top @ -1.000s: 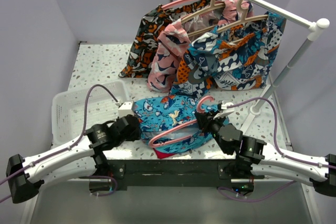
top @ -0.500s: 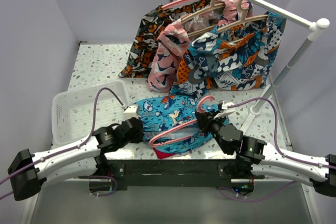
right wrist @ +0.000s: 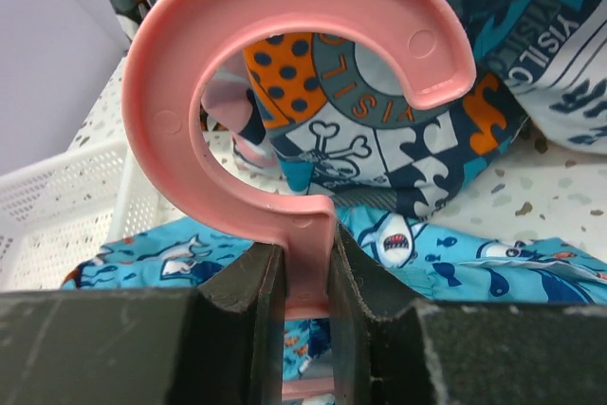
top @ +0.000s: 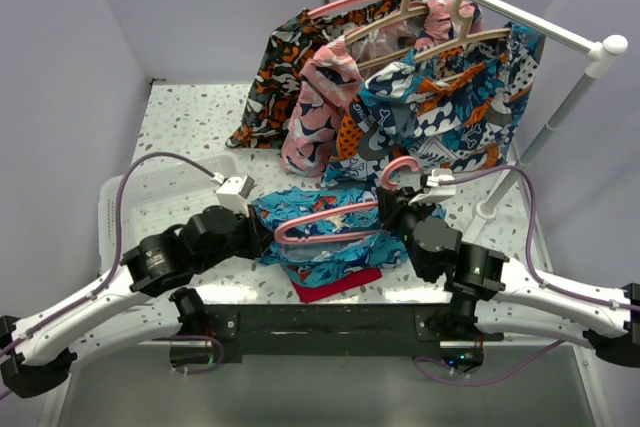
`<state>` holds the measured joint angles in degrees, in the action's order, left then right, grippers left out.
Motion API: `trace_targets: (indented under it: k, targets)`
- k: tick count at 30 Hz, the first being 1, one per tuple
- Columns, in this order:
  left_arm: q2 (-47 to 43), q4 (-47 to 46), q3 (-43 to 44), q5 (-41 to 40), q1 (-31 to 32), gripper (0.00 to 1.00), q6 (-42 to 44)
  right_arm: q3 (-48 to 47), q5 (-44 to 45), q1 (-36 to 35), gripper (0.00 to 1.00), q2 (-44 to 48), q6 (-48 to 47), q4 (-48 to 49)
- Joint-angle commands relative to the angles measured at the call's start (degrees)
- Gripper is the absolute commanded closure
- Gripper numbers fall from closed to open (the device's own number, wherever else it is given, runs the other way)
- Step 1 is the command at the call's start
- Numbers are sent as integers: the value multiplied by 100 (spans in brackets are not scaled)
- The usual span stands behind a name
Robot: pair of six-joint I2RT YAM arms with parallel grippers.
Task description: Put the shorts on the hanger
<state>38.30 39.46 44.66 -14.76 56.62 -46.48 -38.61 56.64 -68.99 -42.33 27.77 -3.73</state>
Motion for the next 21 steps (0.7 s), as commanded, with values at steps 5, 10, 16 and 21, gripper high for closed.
trace_targets:
  k: [5, 10, 16, 21]
  targets:
    - [256, 1106, 1736, 474, -37, 100, 368, -945, 883, -18, 100, -443, -851, 346]
    - [695, 2047, 2739, 378, -46, 100, 324, -1192, 937, -9, 100, -584, -1019, 311]
    - [1284, 2364, 4319, 728, -46, 100, 762, -2017, 928, -27, 100, -1127, -1221, -65]
    - [1855, 2452, 5183, 1019, -46, 100, 1009, -3073, 813, -202, 100, -1637, -1642, -357]
